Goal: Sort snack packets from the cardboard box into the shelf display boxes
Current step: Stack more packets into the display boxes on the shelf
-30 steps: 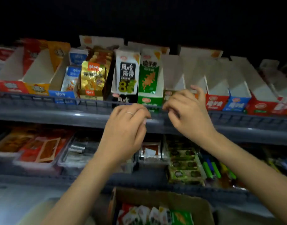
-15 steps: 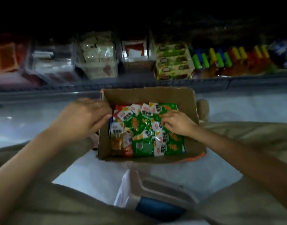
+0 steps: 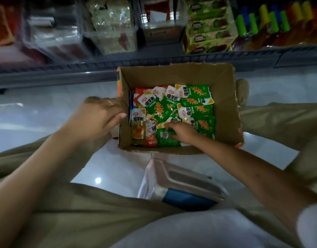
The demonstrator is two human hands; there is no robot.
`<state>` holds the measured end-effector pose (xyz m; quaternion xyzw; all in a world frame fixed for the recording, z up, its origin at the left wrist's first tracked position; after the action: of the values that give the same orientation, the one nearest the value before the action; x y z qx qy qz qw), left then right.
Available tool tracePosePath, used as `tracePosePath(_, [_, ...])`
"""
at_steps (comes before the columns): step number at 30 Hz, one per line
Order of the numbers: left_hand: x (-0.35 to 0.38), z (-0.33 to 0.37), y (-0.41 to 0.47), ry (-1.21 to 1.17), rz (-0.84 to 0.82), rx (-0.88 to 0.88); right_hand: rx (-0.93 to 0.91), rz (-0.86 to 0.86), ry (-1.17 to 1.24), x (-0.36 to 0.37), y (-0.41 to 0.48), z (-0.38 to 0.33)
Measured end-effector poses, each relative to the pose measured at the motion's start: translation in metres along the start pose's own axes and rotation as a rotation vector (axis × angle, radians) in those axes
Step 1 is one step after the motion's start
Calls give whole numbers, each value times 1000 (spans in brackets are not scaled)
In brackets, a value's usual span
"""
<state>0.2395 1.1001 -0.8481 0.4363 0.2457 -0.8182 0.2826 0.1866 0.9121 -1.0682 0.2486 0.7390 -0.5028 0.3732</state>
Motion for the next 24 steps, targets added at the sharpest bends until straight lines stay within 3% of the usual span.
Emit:
tracePosePath(6, [8, -2, -2, -13, -13, -45, 63, -39, 169, -5, 12, 2])
tracePosePath(10, [12, -4, 0, -122, 36, -72, 63, 114, 326, -45, 7, 11])
tracePosePath(13, [22, -4, 1, -160, 43, -99, 24, 159, 272, -67, 2, 11])
tracePosePath(18, [45, -4, 2, -202, -74, -93, -16, -161, 49, -18, 7, -1])
tracePosePath(24, [49, -8, 1, -210, -105, -147, 6, -104, -131, 5, 14, -8])
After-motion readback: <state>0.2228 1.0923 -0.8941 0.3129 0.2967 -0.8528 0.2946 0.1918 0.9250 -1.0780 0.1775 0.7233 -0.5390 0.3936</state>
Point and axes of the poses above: each hand's wrist, its own y-axis towards the middle knuckle, its own x-axis out of the palm, z = x × y, the point moved 8 cm from there along y, towards the middle knuckle, and after that the axes turned 14 degrees about -y, right-handed, at the moved point
